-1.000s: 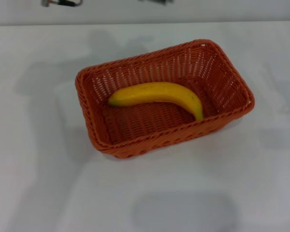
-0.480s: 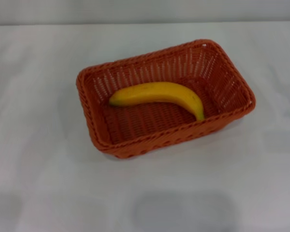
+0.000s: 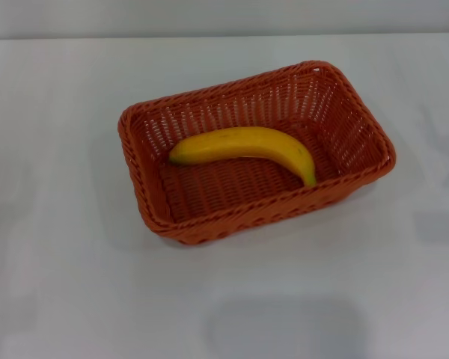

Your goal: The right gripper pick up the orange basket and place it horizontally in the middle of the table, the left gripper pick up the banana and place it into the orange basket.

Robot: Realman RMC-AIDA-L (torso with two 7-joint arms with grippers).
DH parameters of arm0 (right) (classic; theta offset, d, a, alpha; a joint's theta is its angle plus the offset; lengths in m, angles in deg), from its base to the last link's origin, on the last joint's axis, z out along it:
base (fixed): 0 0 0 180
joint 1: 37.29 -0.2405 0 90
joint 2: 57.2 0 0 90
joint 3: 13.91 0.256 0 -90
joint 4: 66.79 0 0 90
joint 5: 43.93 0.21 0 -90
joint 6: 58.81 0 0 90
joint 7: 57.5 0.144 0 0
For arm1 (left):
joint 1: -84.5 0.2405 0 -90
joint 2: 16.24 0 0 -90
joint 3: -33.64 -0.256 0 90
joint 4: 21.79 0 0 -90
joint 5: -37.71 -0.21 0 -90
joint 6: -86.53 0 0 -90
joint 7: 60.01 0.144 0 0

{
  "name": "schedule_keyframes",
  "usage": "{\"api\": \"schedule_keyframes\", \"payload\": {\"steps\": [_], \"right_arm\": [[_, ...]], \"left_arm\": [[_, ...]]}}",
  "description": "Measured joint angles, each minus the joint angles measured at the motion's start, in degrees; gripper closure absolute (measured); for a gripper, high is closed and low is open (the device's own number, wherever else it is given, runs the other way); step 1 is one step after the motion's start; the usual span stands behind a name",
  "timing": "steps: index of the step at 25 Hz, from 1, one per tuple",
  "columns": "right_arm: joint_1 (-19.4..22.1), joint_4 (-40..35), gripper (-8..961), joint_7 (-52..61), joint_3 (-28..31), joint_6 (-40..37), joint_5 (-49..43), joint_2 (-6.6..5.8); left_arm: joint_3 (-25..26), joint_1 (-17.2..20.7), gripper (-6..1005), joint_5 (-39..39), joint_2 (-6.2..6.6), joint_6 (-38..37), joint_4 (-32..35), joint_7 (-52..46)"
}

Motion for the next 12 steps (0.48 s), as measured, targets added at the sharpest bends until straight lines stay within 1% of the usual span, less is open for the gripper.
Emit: {"api": "schedule_keyframes", "payload": {"steps": [2, 5, 8, 12], "right_arm": [[-0.1, 0.0, 81, 0.0, -0.2, -0.3, -0.1, 0.00], [-0.5, 0.0, 81, 0.0, -0.5, -1.1, -0.4, 0.00], [-0.7, 0.2, 81, 0.0, -1.0, -1.8, -0.6, 0.10], [-0.5, 1.4, 81, 0.0, -1.3, -1.6, -0.6, 0.13]], "left_arm": [[0.0, 0.8, 106, -2.5, -0.05, 1.0, 1.3, 3.1], [0.0, 0.8, 106, -4.5, -0.16, 3.5, 2.6, 5.5], [0.0, 0.0, 106, -4.7, -0.18, 6.0, 3.9, 6.6], [0.0, -1.0, 106, -4.7, -0.24, 6.5, 4.8, 6.8]]}}
